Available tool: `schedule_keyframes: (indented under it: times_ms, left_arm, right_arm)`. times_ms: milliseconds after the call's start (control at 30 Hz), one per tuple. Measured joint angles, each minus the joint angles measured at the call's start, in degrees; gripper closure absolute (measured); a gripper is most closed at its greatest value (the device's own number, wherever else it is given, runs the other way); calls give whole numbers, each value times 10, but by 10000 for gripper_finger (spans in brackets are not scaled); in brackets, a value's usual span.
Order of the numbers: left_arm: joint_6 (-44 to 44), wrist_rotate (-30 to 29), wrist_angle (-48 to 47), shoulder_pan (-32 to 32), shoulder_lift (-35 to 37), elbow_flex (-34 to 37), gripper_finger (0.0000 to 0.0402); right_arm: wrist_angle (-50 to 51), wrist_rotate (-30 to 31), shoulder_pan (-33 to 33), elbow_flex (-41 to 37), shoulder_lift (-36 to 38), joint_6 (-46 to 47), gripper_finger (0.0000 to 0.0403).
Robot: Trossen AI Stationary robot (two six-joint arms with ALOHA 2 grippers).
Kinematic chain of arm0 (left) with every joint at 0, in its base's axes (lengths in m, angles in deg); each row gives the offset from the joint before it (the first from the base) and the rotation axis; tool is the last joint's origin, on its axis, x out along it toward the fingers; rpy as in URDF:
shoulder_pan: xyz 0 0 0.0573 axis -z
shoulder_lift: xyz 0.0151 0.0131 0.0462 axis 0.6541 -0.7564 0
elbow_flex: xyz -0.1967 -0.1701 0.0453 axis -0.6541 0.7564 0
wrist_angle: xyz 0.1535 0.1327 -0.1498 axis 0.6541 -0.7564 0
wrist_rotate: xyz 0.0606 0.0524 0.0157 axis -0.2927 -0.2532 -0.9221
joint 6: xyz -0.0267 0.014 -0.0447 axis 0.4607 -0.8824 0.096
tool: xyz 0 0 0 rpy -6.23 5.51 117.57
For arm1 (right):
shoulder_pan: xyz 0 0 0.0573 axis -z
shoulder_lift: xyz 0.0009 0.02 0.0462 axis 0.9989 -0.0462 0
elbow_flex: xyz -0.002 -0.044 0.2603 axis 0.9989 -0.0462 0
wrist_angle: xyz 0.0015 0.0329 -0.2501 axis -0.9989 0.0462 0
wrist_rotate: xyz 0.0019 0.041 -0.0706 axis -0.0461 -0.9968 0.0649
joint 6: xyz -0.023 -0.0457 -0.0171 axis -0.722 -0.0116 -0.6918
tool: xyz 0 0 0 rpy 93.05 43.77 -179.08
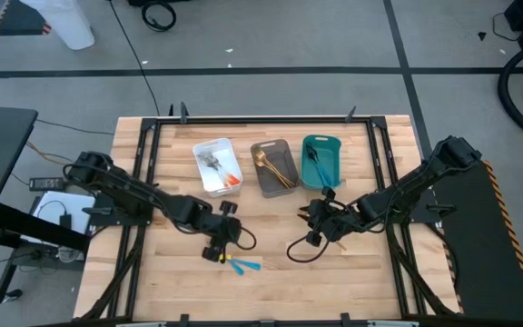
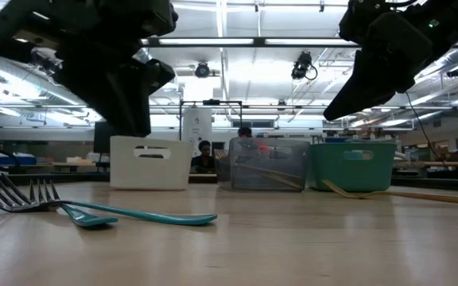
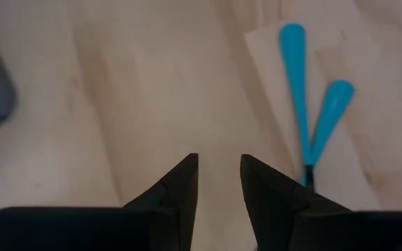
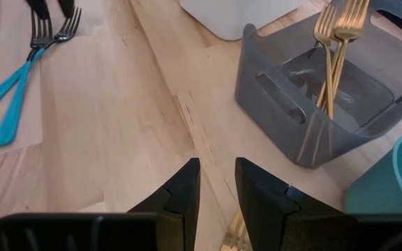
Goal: Sort silverware by color (type)
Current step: Put the blue fork into the green bin
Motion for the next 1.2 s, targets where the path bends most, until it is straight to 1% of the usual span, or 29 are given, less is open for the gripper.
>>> schedule_keyframes:
  times_ms: [200,333,533,900,1200]
  left_arm:
    - [48,0,17,26,-15,0,285]
    - [73,0,56,36,-15,0,285]
    - [77,0,98,47,-18,0,285]
    - [107,0,124,63,-25,0,285]
    - [103,-1,158,75,-27,0,285]
  right_arm:
    - [-1,11,1,0,0,-9,300]
    - [-4,13,1,0,0,-10,300]
    - [-9,13,6,0,0,-14,300]
    - [-13,13,9,0,0,-21,300]
    - [-14,14,11,0,0,-23,300]
